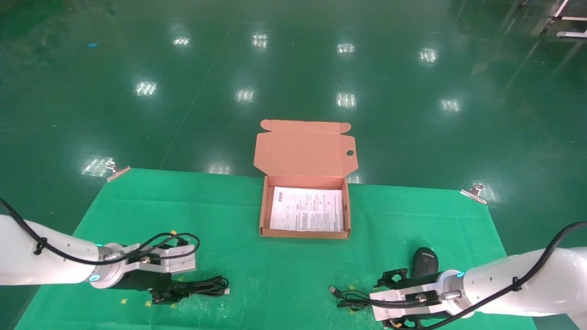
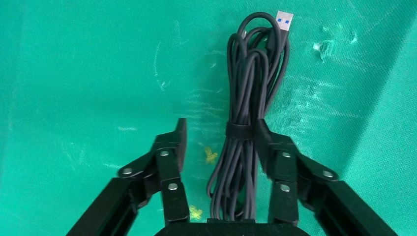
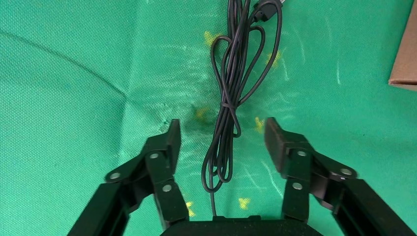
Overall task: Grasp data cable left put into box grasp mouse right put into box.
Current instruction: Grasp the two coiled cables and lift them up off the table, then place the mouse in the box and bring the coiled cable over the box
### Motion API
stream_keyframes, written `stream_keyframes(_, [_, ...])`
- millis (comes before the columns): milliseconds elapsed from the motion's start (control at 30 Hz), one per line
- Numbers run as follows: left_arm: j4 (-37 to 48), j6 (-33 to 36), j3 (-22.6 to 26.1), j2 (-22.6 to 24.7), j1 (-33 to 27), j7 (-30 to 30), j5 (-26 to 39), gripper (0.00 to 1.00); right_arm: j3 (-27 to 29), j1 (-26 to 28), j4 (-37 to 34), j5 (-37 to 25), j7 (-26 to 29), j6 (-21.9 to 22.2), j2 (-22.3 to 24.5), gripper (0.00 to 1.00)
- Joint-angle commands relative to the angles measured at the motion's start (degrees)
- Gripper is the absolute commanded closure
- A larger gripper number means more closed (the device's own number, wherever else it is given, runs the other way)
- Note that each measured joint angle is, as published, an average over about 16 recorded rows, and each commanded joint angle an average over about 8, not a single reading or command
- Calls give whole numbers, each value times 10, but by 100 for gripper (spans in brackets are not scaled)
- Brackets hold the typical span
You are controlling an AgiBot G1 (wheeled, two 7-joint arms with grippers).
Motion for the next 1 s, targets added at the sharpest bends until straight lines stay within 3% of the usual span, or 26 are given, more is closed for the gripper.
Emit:
stream_keyframes(33, [0,0,0,0,0,0,0,100,0,0,1,0,0,0,0,100])
stream_keyframes(1000, [-5,6,-2,-10,6,9,-7,100,10,7,14,14,6,-7,15,100])
